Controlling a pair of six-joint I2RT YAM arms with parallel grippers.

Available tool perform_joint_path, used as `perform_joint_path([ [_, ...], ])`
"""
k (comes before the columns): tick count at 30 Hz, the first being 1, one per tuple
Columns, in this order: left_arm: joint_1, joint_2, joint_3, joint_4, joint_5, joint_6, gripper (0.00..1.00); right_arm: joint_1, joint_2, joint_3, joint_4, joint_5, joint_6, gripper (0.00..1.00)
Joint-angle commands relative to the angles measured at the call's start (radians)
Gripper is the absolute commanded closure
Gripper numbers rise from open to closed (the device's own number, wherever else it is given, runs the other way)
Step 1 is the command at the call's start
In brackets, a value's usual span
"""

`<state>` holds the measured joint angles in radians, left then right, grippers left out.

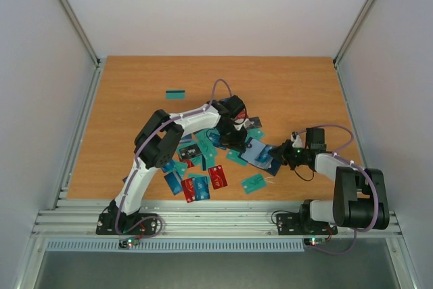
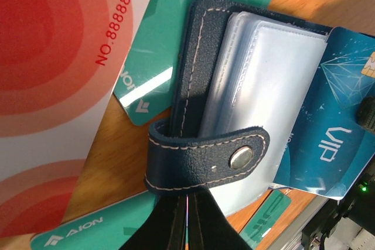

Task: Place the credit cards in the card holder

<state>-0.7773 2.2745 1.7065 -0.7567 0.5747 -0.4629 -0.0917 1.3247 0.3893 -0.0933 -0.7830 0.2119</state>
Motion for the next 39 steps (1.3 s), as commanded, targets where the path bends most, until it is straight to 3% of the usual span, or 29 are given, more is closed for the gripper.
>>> perform_joint_path([
  [1, -0.005, 0.006, -0.038, -0.057, -0.029, 0.004, 0.96, -0.006, 0.003, -0.026, 0.025, 0.005, 0.009, 0.99],
  [29, -0.005, 0.011, -0.037, -0.052, -0.023, -0.003, 0.96, 0.043, 0.014, -0.051, 0.026, -0.019, 0.104, 0.99],
  [39, -0.004, -0.100, -0.039, -0.078, -0.206, -0.005, 0.96, 0.043, -0.008, -0.014, -0.145, 0.034, 0.029, 0.99],
])
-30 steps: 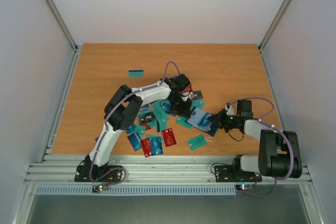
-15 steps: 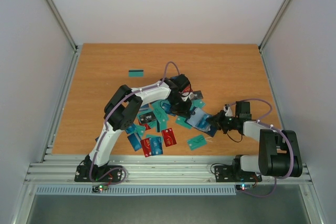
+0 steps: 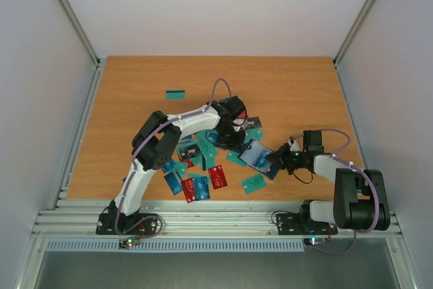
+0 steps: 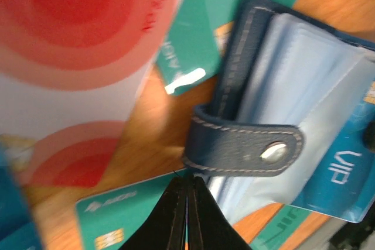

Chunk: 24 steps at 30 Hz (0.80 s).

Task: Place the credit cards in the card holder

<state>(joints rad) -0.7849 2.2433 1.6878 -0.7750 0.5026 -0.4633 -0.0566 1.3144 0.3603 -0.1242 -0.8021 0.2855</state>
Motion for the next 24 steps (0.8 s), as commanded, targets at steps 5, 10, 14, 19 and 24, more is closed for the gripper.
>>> perform_joint_path([
  [5, 0.004, -0.118, -0.014, -0.078, -0.186, 0.007, 0.96, 0.008, 0.033, 0.023, -0.048, 0.020, -0.069, 0.99],
  [10, 0.004, -0.127, -0.011, -0.066, -0.204, 0.029, 0.95, 0.008, 0.037, 0.031, 0.028, -0.010, -0.073, 0.99],
  [14, 0.004, -0.081, 0.019, -0.060, -0.148, 0.040, 0.93, 0.008, 0.040, 0.035, 0.064, -0.029, -0.078, 0.99],
  [19, 0.004, -0.044, 0.029, -0.042, -0.109, 0.030, 0.92, 0.008, 0.056, 0.032, 0.097, -0.048, -0.079, 0.99],
  [24, 0.004, 0.007, 0.050, -0.050, -0.072, 0.031, 0.92, 0.008, 0.058, 0.040, 0.118, -0.063, -0.086, 0.99],
])
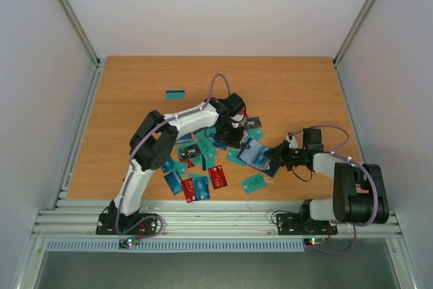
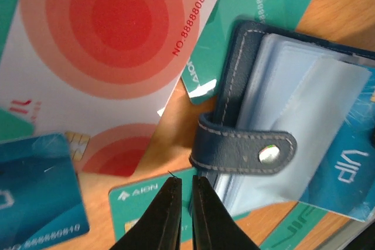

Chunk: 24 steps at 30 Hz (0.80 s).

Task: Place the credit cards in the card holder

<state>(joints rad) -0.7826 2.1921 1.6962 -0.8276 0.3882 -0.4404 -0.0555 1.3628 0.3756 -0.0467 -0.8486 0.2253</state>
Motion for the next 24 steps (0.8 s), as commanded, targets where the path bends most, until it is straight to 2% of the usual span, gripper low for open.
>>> perform_joint_path([
  [1, 0.002, 0.066, 0.044, 0.002, 0.041, 0.006, 0.92, 0.006, 0.008, 0.028, 0.043, -0.020, -0.028, 0.99],
  [6, 0.002, 0.090, 0.062, -0.018, 0.048, 0.001, 0.92, 0.008, 0.012, 0.044, 0.044, -0.023, -0.028, 0.99],
  [13, 0.002, 0.104, 0.079, -0.045, 0.060, -0.007, 0.92, 0.028, 0.084, 0.023, 0.164, -0.032, 0.002, 0.99],
  [22, 0.001, 0.086, 0.022, -0.017, 0.073, -0.043, 0.92, 0.056, 0.112, 0.030, 0.168, 0.024, 0.018, 0.99],
  [24, 0.002, 0.082, 0.009, -0.009, 0.078, -0.051, 0.92, 0.095, 0.120, 0.022, 0.176, 0.030, 0.031, 0.97],
])
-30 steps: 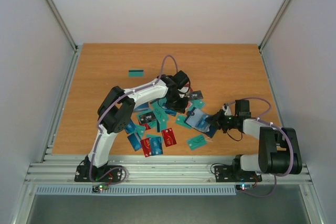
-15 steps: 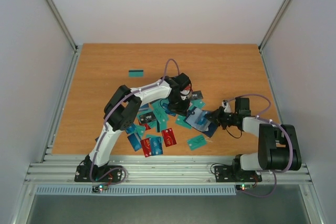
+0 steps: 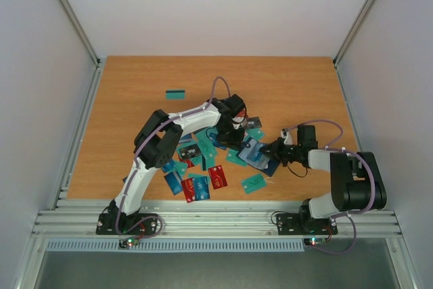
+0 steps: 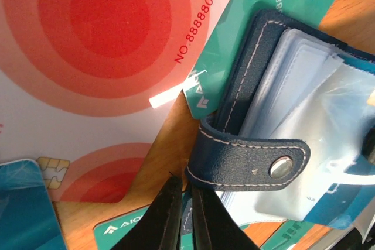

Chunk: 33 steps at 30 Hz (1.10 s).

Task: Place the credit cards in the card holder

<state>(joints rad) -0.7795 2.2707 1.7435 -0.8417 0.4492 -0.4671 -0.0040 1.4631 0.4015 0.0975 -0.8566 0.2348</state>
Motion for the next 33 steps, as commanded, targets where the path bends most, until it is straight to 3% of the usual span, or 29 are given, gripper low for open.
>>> perform_joint_path([
  [1, -0.001, 0.002, -0.043, 0.012, 0.019, -0.031, 0.92, 0.047, 0.025, -0.010, 0.034, 0.039, 0.027, 0.94],
  [4, -0.001, 0.001, -0.045, 0.014, 0.018, -0.039, 0.92, 0.050, 0.031, -0.006, -0.003, 0.033, 0.030, 0.86],
  [8, -0.001, -0.007, -0.067, 0.037, 0.024, -0.052, 0.92, 0.050, 0.044, 0.065, -0.256, 0.110, -0.036, 0.83],
  [17, -0.001, -0.022, -0.102, 0.078, 0.026, -0.083, 0.93, 0.049, 0.031, 0.182, -0.538, 0.162, -0.135, 0.68],
  [21, -0.001, -0.019, -0.101, 0.093, 0.031, -0.095, 0.93, 0.050, 0.063, 0.214, -0.598, 0.160, -0.160, 0.62],
  [33, -0.001, -0.017, -0.122, 0.142, 0.049, -0.117, 0.93, 0.119, 0.128, 0.309, -0.753, 0.245, -0.162, 0.59],
])
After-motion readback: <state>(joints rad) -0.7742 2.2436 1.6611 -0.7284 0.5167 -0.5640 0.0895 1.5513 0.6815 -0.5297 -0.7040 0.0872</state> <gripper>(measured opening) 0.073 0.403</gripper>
